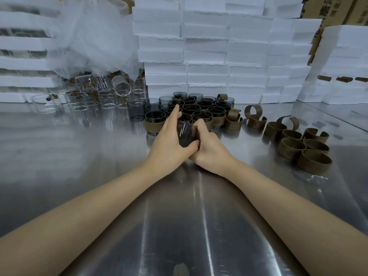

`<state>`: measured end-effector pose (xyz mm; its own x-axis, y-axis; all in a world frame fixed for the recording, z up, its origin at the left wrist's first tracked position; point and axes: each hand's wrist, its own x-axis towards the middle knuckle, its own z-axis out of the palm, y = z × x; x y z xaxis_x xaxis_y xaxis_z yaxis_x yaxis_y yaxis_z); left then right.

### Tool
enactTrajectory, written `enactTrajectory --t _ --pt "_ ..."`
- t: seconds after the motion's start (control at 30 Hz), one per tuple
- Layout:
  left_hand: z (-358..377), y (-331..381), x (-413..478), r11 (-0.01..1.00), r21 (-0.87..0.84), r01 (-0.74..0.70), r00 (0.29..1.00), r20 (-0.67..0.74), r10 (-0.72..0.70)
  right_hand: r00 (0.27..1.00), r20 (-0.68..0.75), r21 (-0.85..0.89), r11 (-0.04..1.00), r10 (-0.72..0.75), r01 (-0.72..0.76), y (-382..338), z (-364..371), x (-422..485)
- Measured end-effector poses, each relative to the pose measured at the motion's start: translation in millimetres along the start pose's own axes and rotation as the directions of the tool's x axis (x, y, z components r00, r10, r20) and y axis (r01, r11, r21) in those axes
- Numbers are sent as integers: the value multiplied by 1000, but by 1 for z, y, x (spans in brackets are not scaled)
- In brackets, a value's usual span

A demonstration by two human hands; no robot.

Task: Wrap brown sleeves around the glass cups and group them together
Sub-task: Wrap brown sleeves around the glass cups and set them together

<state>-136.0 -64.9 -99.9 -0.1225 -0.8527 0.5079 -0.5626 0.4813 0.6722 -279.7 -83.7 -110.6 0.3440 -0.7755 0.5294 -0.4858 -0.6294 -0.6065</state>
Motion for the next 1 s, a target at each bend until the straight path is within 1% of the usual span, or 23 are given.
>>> enactTrajectory --t 0.13,0.23,0.3,0.4,0.47,0.53,0.6,0.67,0.73,0.8,0.93,1.0 --pt "-7 -6 6 962 -240 133 988 113 -108 1000 -19 27 1000 11 -10 -2 0 1" --pt "-12 -9 9 886 -404 226 965 214 -149 999 -6 75 997 34 -34 -4 -1 1" --pt "-14 -10 10 814 -505 287 944 293 -151 999 -6 129 991 44 -43 -1 -1 2" --pt "-12 -10 9 738 -590 327 915 392 -93 998 -9 203 978 60 -57 1 -3 2" --pt "-11 -9 7 717 -607 343 900 431 -65 998 -11 221 974 64 -60 0 -5 1" --pt "-11 -8 6 716 -610 339 895 443 -47 998 -17 223 973 63 -57 -2 -7 1" --pt "-11 -8 6 739 -590 327 898 436 -49 998 -29 186 981 59 -52 -4 -7 0" --pt "-11 -8 6 778 -541 318 893 448 -54 999 -11 157 987 42 -40 -7 -7 0" --pt "-10 -9 5 804 -507 312 874 485 -34 999 25 189 982 25 -29 -7 -7 -1" --pt "-10 -8 4 809 -498 313 869 494 -32 999 43 222 974 32 -41 -6 -7 -1" --pt "-10 -3 2 848 -443 290 872 487 -44 997 -19 225 972 81 -75 -6 -5 2" --pt "-9 -1 1 849 -439 295 870 491 -48 994 -36 228 969 100 -89 -9 -4 3"
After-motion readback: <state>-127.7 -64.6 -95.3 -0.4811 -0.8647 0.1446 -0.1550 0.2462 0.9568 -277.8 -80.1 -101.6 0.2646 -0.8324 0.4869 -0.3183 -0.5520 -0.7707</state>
